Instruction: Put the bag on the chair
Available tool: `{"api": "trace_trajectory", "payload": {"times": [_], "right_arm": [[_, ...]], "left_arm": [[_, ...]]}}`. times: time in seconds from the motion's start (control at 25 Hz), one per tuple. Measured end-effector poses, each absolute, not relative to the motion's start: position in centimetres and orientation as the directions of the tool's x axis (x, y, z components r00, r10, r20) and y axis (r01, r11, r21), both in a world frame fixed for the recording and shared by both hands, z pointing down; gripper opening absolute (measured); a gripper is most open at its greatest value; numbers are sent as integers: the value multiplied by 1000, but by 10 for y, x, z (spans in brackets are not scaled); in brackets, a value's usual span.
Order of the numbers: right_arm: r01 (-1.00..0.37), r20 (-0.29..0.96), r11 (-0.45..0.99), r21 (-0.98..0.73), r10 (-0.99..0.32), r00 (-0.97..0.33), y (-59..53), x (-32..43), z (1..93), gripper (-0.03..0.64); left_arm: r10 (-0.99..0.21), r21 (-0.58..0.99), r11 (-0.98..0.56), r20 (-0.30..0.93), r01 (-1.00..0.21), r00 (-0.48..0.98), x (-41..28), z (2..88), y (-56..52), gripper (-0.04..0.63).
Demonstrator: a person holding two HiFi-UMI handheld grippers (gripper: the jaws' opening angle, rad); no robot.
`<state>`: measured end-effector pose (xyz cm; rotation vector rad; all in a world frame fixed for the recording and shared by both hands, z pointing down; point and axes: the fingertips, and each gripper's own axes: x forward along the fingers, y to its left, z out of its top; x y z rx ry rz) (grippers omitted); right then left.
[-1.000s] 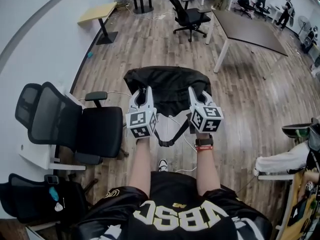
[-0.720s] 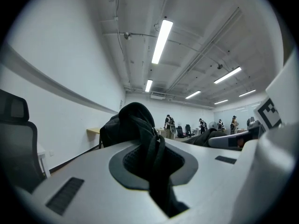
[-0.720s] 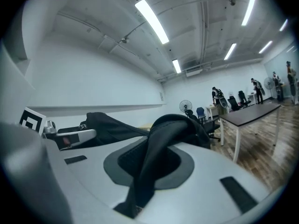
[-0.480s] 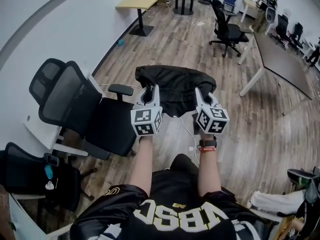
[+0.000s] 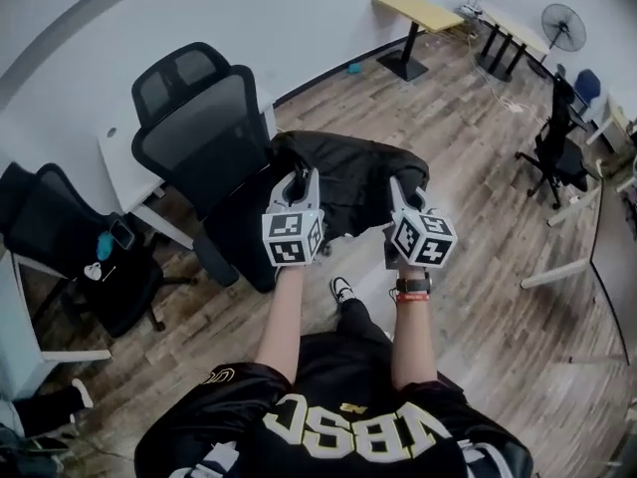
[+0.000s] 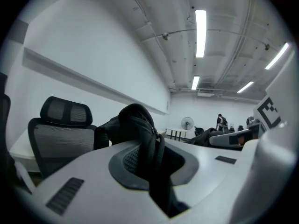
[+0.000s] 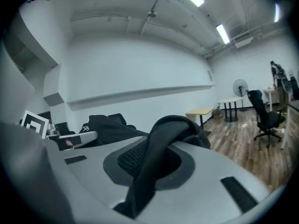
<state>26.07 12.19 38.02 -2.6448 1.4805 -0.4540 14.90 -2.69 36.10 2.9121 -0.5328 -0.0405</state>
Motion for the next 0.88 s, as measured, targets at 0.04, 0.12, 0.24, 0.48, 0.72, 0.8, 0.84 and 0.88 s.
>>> {"api": "trace_trajectory", "payload": {"times": [0.04, 0.12, 0.24, 0.48, 0.72, 0.8, 0.84, 0.88], "right_arm": [[-843, 225, -494, -213, -865, 449, 101, 264, 382, 49], [-881, 225, -417, -223, -902, 369, 59, 272, 382, 49], [-927, 225, -291, -235, -944, 240, -4, 276, 380, 49], [-965, 248, -55, -258, -969, -11, -102, 266, 393, 51], [-939, 232, 121, -322, -951, -202, -158, 259, 397, 49], [-930, 227, 150, -336, -945, -234, -168, 258, 399, 49], [-926, 228, 164, -340, -941, -251, -171, 256, 402, 48], [-923, 232, 181, -340, -935, -268, -174, 253, 406, 46]], "left_arm": [[-395, 182, -902, 9, -390, 919, 146, 362, -43, 49], [-474, 180, -865, 13, -468, 880, 141, 361, -71, 49], [-588, 174, -794, 22, -583, 808, 128, 359, -113, 49], [-767, 174, -621, 65, -765, 638, 95, 374, -172, 49], [-864, 174, -474, 98, -863, 494, 76, 384, -194, 49], [-877, 168, -450, 104, -877, 470, 75, 385, -198, 49], [-882, 170, -437, 109, -883, 458, 73, 387, -201, 49], [-888, 173, -422, 116, -890, 444, 71, 390, -203, 49]]}}
